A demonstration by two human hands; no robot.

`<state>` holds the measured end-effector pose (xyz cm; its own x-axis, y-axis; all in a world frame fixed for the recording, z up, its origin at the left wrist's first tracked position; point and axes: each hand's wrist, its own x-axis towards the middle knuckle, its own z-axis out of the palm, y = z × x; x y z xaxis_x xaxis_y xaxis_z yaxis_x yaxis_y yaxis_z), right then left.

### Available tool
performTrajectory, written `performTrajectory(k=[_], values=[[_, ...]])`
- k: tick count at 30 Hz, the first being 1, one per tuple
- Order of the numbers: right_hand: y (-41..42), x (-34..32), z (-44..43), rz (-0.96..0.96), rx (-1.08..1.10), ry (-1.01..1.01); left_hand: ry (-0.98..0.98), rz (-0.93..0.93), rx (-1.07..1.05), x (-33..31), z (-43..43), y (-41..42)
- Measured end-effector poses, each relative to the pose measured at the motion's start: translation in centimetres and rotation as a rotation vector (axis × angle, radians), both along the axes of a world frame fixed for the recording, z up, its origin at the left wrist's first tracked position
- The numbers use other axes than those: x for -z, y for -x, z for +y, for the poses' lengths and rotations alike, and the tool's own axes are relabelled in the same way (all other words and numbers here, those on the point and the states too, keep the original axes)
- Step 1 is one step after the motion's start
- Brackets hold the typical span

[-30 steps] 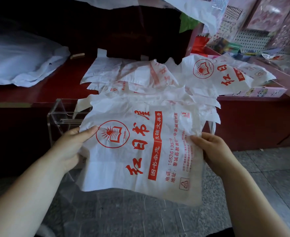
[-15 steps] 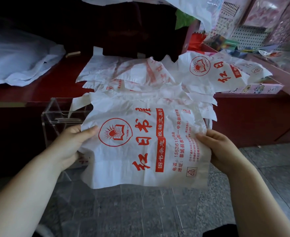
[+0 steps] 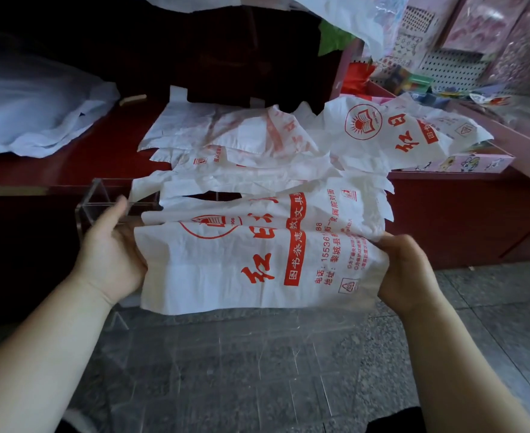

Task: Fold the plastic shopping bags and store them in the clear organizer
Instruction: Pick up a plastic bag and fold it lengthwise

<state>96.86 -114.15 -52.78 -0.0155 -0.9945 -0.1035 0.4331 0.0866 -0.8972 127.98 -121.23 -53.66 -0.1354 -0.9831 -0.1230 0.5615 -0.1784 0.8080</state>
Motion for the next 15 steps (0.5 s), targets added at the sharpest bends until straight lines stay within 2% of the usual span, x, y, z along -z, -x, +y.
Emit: performTrajectory(k=[2, 6, 9, 13, 15], values=[[-0.4, 0.0, -0.4, -0.047, 0.112, -0.049, -0.046, 0.024, 0.055, 0.3, -0.2, 0.4], [-0.1, 0.9, -1.0, 0.032, 0.294, -0.164, -0.168, -0.185, 0.069, 1.2, -0.4, 0.4], [-0.4, 1.0, -1.1, 0.185, 0.244, -0.179, -0.097, -0.393, 0.038, 1.7, -0.4, 0.5], [0.1, 0.7, -1.0, 0.16, 0.085, -0.055, 0.07, -0.404, 0.082, 0.6, 0.1, 0.2], [0.1, 0.5, -1.0, 0.163, 0.058, -0.016, 0.112, -0.422, 0.034, 0.4, -0.1, -0.2]])
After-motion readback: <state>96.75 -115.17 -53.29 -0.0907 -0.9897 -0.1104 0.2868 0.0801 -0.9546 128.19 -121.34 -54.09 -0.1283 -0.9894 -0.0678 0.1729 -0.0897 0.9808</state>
